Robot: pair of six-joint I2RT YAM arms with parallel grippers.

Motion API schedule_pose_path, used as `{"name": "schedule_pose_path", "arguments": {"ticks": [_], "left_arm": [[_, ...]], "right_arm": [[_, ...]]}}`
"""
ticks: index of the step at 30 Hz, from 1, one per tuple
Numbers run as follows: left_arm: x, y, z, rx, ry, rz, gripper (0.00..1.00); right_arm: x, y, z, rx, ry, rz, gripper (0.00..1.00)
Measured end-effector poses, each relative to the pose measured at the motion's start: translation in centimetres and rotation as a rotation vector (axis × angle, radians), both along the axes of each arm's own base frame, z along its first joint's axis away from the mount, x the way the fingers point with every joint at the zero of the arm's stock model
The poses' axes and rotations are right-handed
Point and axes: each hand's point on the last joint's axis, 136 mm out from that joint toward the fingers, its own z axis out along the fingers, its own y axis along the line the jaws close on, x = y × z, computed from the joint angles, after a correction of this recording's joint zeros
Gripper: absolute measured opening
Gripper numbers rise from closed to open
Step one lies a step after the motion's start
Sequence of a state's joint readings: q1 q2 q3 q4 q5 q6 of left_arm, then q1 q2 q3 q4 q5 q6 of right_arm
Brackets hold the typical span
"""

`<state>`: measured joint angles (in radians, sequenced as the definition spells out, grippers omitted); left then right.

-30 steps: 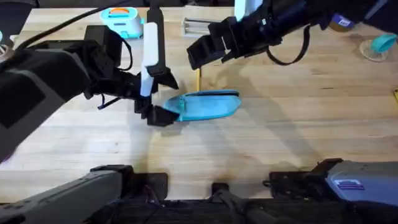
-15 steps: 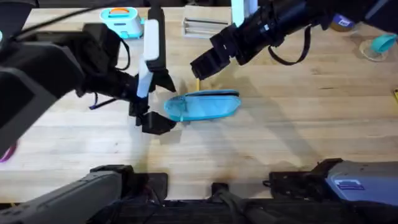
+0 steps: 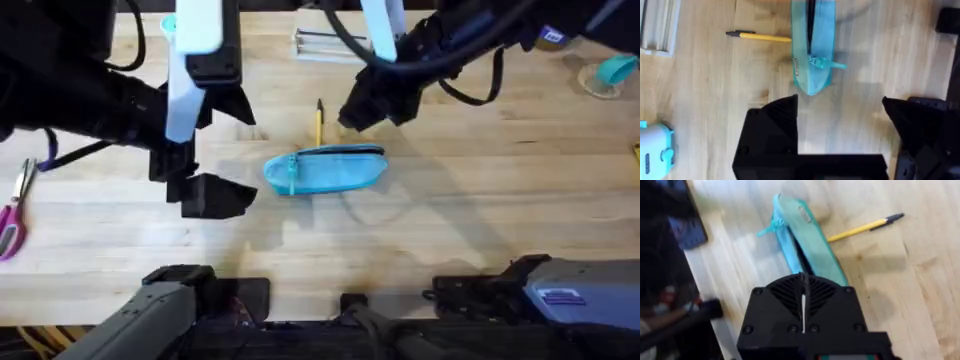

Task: Unzip the bag, pick up the pens from the table one at a time and place them inside, then zip the bag closed.

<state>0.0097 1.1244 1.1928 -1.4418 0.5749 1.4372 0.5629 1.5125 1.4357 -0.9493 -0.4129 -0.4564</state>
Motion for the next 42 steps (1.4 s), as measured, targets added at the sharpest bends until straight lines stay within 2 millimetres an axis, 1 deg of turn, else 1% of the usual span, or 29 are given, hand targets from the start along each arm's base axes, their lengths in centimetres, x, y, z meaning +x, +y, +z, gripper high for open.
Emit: {"name": "schedule_pose_path", "arguments": {"ticks": [4, 8, 12, 19, 27, 30, 33, 37, 39, 42], "left_arm": [[-0.6, 0.2, 0.0, 0.014, 0.007, 0.003, 0.994], [-0.6, 0.3, -0.1, 0.021, 0.009, 0.004, 0.994], [-0.4, 0.3, 0.0, 0.022, 0.003, 0.004, 0.994], [-0.4, 0.3, 0.0, 0.022, 0.000, 0.004, 0.993], [-0.3, 0.3, 0.0, 0.022, -0.004, 0.004, 0.993], [-0.2, 0.3, 0.0, 0.022, -0.007, 0.004, 0.993], [-0.2, 0.3, 0.0, 0.022, -0.007, 0.004, 0.993], [-0.2, 0.3, 0.0, 0.022, -0.007, 0.004, 0.993], [-0.2, 0.3, 0.0, 0.022, -0.007, 0.004, 0.993], [-0.2, 0.3, 0.0, 0.022, -0.007, 0.004, 0.993]], "right_arm": [[-0.8, 0.0, -1.7, -0.053, 0.017, 0.090, 0.031], [-1.1, 0.8, -3.8, -0.092, 0.019, 0.197, 0.031], [-1.2, 1.1, -5.2, -0.137, 0.001, 0.266, 0.031], [-0.6, 1.0, -7.4, -0.196, 0.016, 0.293, 0.031], [0.0, 1.3, -8.1, -0.199, 0.003, 0.298, 0.031], [0.2, 1.5, -9.1, -0.209, 0.021, 0.301, 0.031], [0.0, 1.7, -10.6, -0.229, 0.059, 0.311, 0.032], [-0.8, 2.3, -12.5, -0.259, 0.101, 0.345, 0.031], [-1.2, 2.6, -13.2, -0.273, 0.114, 0.360, 0.030], [-1.6, 2.9, -13.8, -0.284, 0.121, 0.374, 0.032]]}}
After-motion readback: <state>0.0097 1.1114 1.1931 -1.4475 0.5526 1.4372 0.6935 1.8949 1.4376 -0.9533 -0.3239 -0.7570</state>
